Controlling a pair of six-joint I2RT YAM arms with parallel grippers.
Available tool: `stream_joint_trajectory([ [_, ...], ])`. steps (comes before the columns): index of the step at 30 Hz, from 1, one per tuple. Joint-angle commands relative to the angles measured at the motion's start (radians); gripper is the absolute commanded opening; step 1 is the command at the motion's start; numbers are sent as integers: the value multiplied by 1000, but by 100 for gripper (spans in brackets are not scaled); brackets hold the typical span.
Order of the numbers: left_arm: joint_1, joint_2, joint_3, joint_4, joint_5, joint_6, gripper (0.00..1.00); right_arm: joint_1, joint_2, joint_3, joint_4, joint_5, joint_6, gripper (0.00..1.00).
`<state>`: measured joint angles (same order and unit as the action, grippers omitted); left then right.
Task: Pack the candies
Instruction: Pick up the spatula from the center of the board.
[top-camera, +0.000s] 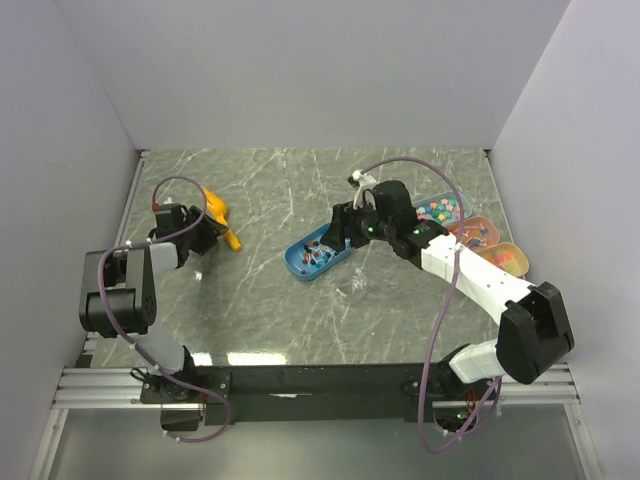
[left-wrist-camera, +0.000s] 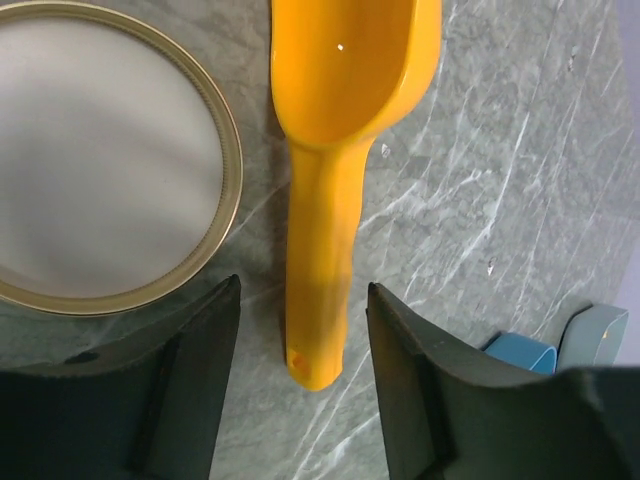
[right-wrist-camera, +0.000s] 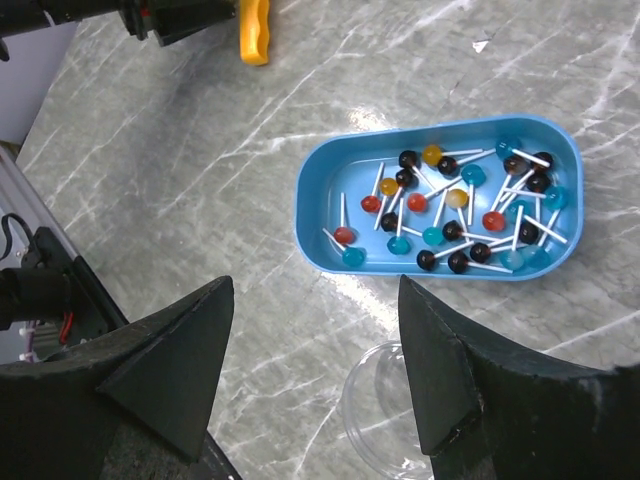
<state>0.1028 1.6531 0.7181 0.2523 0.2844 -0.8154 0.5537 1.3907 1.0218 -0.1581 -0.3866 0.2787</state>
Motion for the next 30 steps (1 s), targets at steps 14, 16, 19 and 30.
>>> stream_joint_trajectory([
  [14, 12, 125, 37, 77, 27, 4, 47, -32, -13, -8, 54, -29, -18, 73],
  [16, 8, 137, 46, 74, 41, 2, 46, -34, -9, -8, 55, -32, -18, 73],
  [19, -2, 149, 53, 76, 50, -1, 46, -34, -5, -8, 58, -34, -18, 73],
  [30, -18, 106, 47, 140, 52, -22, 63, -34, -19, -6, 51, -31, -18, 73],
])
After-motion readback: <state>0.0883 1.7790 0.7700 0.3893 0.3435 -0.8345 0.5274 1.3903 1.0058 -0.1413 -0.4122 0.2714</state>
